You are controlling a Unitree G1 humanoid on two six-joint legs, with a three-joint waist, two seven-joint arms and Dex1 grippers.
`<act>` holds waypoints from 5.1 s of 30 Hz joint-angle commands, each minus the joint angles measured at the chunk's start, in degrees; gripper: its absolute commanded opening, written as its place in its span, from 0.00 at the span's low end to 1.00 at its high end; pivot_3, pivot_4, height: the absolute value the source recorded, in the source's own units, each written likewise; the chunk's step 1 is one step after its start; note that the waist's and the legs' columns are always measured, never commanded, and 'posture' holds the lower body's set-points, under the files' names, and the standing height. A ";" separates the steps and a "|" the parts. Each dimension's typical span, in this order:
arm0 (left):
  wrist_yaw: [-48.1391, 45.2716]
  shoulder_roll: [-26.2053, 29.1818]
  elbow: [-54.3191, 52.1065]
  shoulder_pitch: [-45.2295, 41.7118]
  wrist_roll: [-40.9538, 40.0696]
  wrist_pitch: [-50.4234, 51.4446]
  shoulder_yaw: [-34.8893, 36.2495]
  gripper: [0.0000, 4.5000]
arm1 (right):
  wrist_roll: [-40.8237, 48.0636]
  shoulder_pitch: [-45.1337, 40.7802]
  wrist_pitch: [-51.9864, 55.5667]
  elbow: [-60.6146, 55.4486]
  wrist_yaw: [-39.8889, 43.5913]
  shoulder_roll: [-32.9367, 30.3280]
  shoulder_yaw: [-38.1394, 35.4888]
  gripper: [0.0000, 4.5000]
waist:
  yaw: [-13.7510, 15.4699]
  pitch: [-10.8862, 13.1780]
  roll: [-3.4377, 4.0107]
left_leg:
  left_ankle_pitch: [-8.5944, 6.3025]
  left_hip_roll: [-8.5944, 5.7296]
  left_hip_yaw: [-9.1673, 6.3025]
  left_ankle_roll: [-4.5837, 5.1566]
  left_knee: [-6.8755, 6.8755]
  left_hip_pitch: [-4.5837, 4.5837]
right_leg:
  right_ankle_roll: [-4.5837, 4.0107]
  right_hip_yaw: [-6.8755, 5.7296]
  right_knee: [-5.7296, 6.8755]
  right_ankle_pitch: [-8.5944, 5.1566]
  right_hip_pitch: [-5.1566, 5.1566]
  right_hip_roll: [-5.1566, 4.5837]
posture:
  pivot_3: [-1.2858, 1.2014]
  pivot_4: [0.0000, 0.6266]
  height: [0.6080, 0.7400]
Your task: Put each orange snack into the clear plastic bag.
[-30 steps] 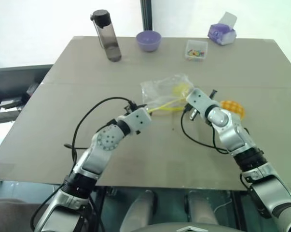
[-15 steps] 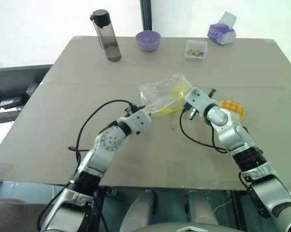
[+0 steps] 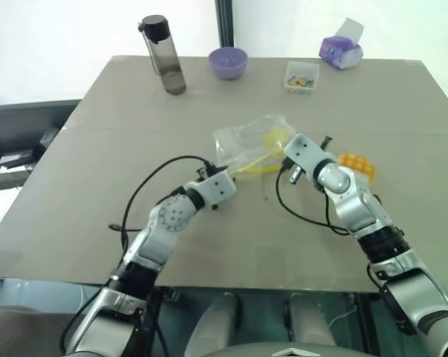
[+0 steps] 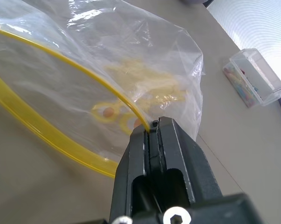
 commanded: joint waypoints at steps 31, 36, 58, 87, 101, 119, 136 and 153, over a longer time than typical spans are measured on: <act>1.01 -4.79 0.30 -1.29 -0.58 1.19 1.44 0.00 | 13.42 5.46 -0.84 -11.36 5.82 2.12 -2.20 0.01 | 0.33 -0.08 0.05 | 0.00 -0.03 -0.06 0.01 0.12 0.04 | 0.01 -0.05 0.04 0.00 0.08 -0.03 | 0.52 0.24 0.99; -0.15 -4.01 -1.96 -0.85 -0.09 1.12 1.08 0.00 | 13.53 2.75 -2.34 -5.81 3.72 3.32 -2.89 0.01 | 0.20 -0.08 0.06 | 0.00 -0.02 -0.05 0.00 0.12 0.03 | 0.00 -0.04 0.03 0.00 0.08 -0.03 | 0.52 0.24 0.99; -5.62 -3.20 -21.21 5.33 0.51 15.25 0.77 0.00 | -5.94 -4.86 -23.54 6.98 -6.31 -3.45 7.99 0.89 | -1.25 -0.07 0.06 | 0.00 0.00 -0.02 0.00 0.09 0.02 | 0.00 -0.01 0.06 0.00 0.05 0.02 | 0.52 0.24 0.99; -3.95 -3.65 -20.50 0.85 -1.95 20.90 2.61 0.00 | 33.13 21.34 26.48 -28.82 1.94 -0.40 -34.84 0.99 | 0.15 -0.07 0.05 | -0.10 0.01 0.00 0.17 0.14 0.00 | 0.00 0.00 0.04 0.00 0.12 -0.02 | 0.52 0.24 0.99; -3.38 -3.83 -21.66 1.11 -1.18 21.43 1.80 0.00 | 35.27 20.25 31.43 -20.29 -0.83 -3.79 -30.58 0.62 | 0.37 -0.07 0.06 | -0.10 0.01 0.00 0.17 0.14 0.02 | 0.00 -0.01 0.06 0.00 0.14 -0.01 | 0.52 0.24 0.99; -1.22 -4.32 -21.65 7.29 -2.57 16.47 1.84 0.00 | 50.77 24.30 23.27 -36.24 11.09 -3.93 -27.10 0.01 | 0.37 -0.06 0.07 | -0.13 0.04 -0.02 0.21 0.14 0.00 | 0.01 -0.01 0.03 0.00 0.15 -0.01 | 0.52 0.24 0.99; -1.82 -4.59 -21.72 7.58 -1.62 13.98 -0.41 0.00 | 48.68 19.57 22.84 -32.23 12.08 -8.23 -17.48 0.01 | 0.47 -0.06 0.06 | -0.13 0.02 -0.06 0.21 0.16 0.00 | 0.01 -0.08 0.01 0.00 0.15 -0.02 | 0.52 0.24 0.99; -4.59 -3.47 -19.97 6.45 -0.40 7.58 -4.84 0.00 | 42.18 4.87 24.82 -21.56 10.26 -5.12 -9.35 0.01 | 0.35 -0.06 0.07 | -0.10 0.02 -0.06 0.16 0.15 -0.05 | 0.00 -0.08 0.00 0.00 0.12 -0.02 | 0.52 0.24 0.99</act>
